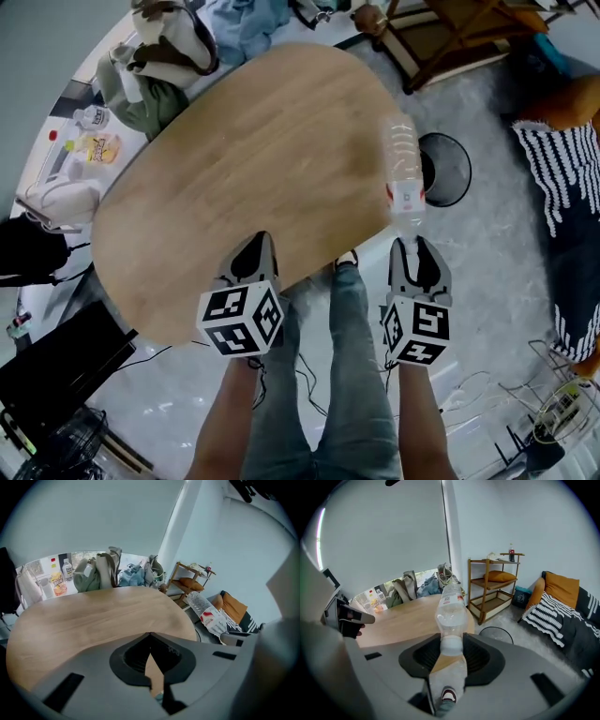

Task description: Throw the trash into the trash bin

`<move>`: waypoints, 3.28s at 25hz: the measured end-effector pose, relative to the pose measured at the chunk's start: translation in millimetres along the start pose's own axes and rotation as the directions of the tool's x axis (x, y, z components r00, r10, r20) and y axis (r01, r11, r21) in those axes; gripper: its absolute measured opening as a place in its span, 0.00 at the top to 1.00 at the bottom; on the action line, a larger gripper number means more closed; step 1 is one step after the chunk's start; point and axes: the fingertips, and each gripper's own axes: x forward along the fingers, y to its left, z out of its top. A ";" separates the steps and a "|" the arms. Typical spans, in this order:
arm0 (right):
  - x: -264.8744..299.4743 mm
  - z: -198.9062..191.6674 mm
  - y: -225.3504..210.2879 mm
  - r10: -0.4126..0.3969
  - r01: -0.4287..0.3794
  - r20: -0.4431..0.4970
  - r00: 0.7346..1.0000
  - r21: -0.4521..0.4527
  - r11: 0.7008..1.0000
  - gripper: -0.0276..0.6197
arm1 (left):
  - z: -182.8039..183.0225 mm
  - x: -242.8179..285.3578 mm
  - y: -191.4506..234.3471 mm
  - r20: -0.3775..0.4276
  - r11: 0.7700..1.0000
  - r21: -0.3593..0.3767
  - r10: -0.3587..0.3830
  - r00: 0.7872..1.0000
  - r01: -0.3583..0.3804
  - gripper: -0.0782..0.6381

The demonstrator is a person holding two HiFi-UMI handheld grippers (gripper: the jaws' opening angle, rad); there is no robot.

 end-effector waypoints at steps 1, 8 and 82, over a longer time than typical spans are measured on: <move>-0.8 0.4 -10.4 -0.013 0.013 -0.002 1.000 0.015 1.000 0.73 | 1.9 6.3 -9.9 -0.007 1.000 0.011 -0.011 1.000 0.011 0.88; -1.1 0.6 -81.6 -0.106 0.107 -0.010 0.994 0.095 0.990 0.73 | 16.4 54.5 -75.2 -0.049 0.993 0.083 -0.083 0.995 0.087 0.88; 7.3 15.1 -185.6 -0.234 0.216 -0.016 0.972 0.447 0.868 0.93 | 75.7 66.7 -162.6 -0.086 0.960 0.192 -0.191 0.978 0.205 0.88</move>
